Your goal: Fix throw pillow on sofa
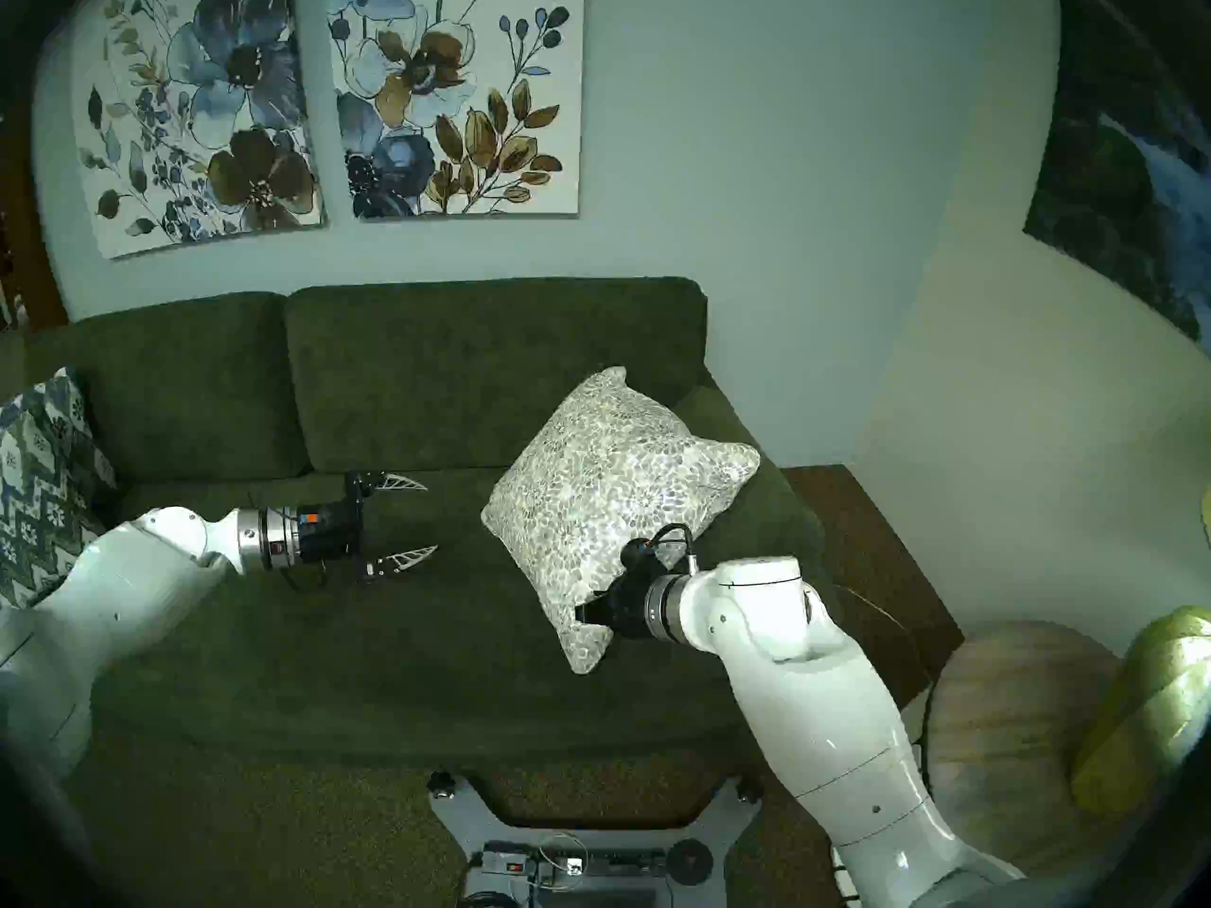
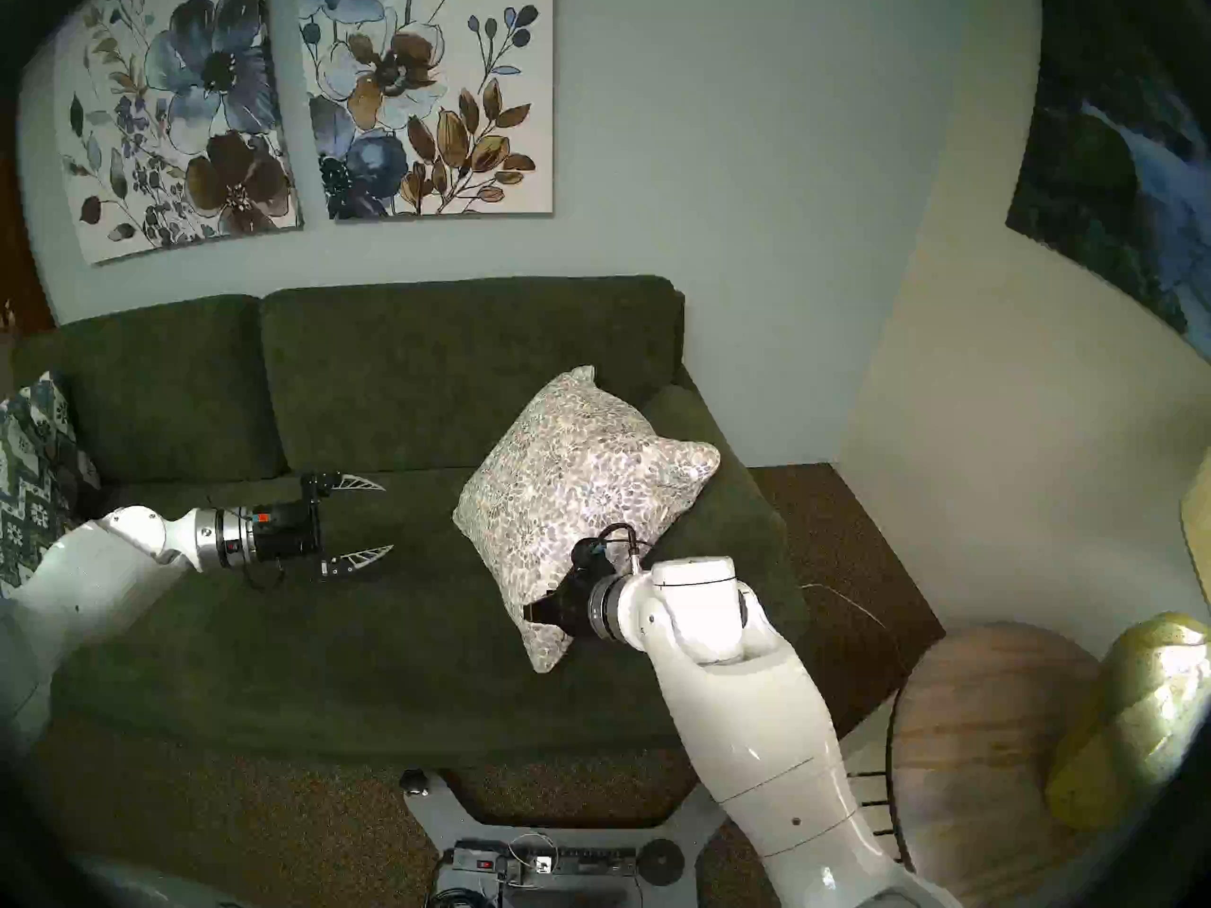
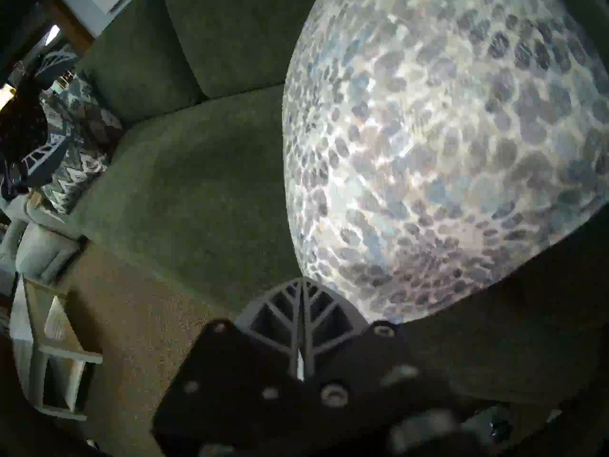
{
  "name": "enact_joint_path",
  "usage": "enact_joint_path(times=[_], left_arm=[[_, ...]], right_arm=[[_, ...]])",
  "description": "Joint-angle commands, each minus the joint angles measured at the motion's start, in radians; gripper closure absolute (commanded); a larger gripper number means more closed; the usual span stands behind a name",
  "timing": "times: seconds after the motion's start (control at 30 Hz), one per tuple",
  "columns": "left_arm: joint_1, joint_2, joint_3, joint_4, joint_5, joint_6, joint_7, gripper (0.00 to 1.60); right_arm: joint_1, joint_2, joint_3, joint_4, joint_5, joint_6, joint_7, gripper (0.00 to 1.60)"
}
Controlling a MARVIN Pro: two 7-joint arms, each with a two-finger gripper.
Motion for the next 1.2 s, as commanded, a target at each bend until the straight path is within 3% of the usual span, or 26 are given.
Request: enact_joint_path(times=[0.0,0.77,0.8,1.0,1.17], left_arm=[[-0.046,0.012,0.021,-0.002,-0.031,-0.012,-0.104,0.00],[-0.139,0.036,0.206,0.016,-0.119,-0.054,-0.077,0.00],[-0.143,0.041,0.222,0.008,-0.112,-0.055,-0.051,0.00],[-0.160,0.043,0.254,0.013,-0.129,-0.063,-0.053,0.00],[-0.164,0.046,0.266,0.008,-0.124,-0.065,-0.034,0.00]], right_arm=[[0.024,0.014,0.029,-0.053,-0.003,-0.002,-0.037,1.20],[0.031,0.039,0.007,-0.062,0.070,-0.002,-0.107,1.20],[0.036,0.039,0.003,-0.059,0.074,-0.002,-0.115,0.00],[0.011,0.042,0.001,-0.080,0.126,-0.002,-0.176,0.00],[-0.097,0.068,0.013,-0.156,0.148,-0.002,-0.205,0.00]])
